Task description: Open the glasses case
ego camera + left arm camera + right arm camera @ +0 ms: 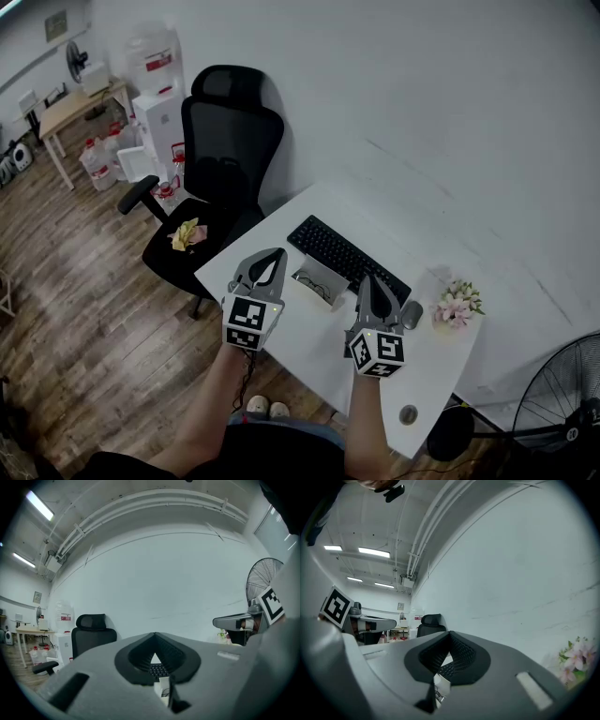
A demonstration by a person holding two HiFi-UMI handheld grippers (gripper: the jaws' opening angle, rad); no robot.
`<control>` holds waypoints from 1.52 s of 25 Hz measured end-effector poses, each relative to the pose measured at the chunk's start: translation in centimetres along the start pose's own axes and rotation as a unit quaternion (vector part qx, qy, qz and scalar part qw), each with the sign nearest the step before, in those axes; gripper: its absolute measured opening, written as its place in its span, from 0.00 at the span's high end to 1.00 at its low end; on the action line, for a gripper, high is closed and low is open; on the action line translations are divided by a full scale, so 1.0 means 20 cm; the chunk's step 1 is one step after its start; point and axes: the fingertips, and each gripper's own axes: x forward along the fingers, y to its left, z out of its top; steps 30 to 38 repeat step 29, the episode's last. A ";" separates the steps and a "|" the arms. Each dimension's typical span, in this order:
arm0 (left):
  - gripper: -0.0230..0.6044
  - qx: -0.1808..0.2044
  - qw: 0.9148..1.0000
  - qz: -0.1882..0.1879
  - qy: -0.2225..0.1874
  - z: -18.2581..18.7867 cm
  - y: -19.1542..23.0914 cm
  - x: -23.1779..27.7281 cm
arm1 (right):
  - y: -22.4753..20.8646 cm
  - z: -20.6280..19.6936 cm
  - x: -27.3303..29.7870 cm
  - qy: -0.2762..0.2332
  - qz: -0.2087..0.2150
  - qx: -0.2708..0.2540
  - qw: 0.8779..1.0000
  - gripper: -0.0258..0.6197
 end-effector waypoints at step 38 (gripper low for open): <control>0.95 0.005 1.000 0.001 0.004 0.01 -0.02 -0.02 | -0.01 -0.01 -0.02 0.007 -0.001 0.005 1.000 0.95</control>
